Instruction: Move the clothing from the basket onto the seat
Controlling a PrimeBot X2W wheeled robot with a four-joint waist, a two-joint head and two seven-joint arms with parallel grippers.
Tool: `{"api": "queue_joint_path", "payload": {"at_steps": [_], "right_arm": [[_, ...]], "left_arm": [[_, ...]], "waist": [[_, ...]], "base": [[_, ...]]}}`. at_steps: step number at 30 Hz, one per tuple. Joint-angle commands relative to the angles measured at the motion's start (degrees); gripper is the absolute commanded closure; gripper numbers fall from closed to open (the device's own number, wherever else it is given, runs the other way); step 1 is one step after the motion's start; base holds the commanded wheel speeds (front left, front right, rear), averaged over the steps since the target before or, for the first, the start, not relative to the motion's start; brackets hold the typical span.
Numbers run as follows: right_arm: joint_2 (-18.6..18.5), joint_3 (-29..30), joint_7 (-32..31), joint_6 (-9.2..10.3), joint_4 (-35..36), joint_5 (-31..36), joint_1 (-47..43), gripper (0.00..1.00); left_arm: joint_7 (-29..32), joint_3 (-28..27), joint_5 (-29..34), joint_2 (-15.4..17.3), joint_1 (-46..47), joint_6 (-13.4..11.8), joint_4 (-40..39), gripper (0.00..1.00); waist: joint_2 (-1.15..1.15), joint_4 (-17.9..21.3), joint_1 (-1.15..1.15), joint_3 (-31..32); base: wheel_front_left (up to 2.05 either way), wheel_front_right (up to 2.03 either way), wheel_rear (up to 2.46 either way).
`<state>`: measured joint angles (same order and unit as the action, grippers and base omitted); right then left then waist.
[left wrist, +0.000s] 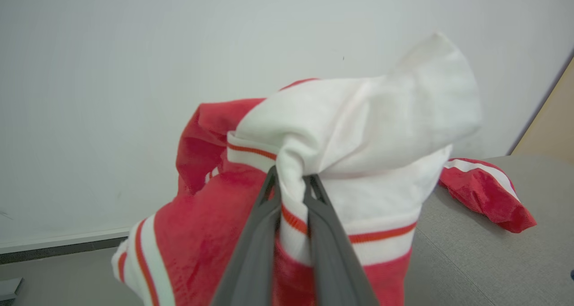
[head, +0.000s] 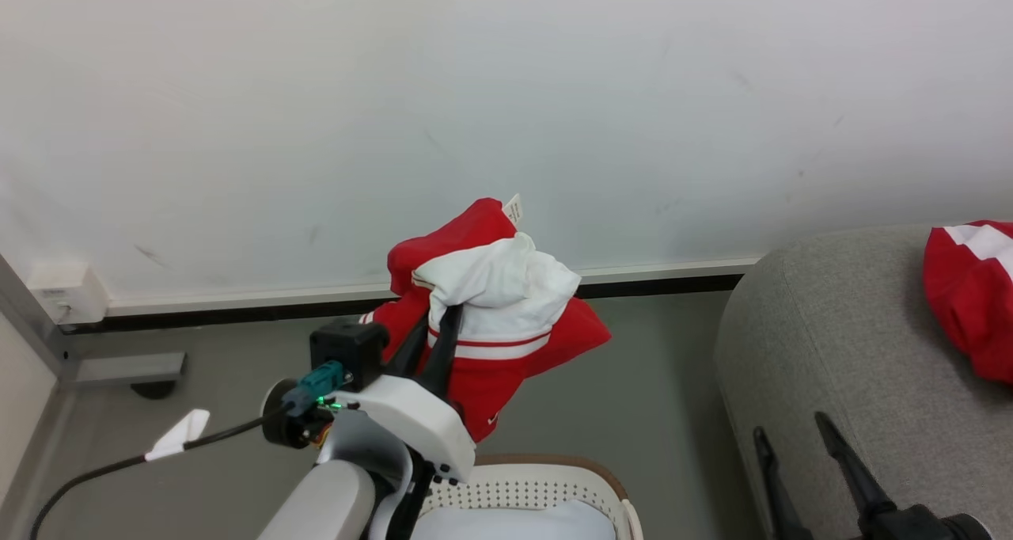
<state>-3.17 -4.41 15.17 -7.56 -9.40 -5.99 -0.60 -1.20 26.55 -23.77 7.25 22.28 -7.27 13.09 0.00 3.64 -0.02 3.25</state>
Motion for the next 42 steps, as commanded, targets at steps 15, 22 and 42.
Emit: {"api": "queue_joint_path", "payload": {"at_steps": [15,22,42], "right_arm": [[-8.7,-26.8,-0.4,0.15,0.7,-7.8,11.1,0.0],[-10.7,-36.8,-0.4,0.15,-4.2,-16.6,21.9,0.0],[-5.1,-49.0,0.1,0.15,-14.9,-29.9,37.1,1.0]], "left_arm": [[6.8,2.5,0.6,2.6,-4.2,-2.4,-14.1,1.0],[7.3,4.0,0.5,2.0,-4.3,-2.0,-14.8,1.0],[7.4,6.0,-0.2,1.2,-2.7,-1.6,-13.3,1.0]], "waist": [[0.0,-0.7,0.02,0.2],[0.0,-0.8,0.02,-0.1],[0.0,-1.5,0.02,-0.6]], "base": [[0.0,0.0,0.0],[0.0,0.0,0.0],[0.0,0.0,0.0]]}}
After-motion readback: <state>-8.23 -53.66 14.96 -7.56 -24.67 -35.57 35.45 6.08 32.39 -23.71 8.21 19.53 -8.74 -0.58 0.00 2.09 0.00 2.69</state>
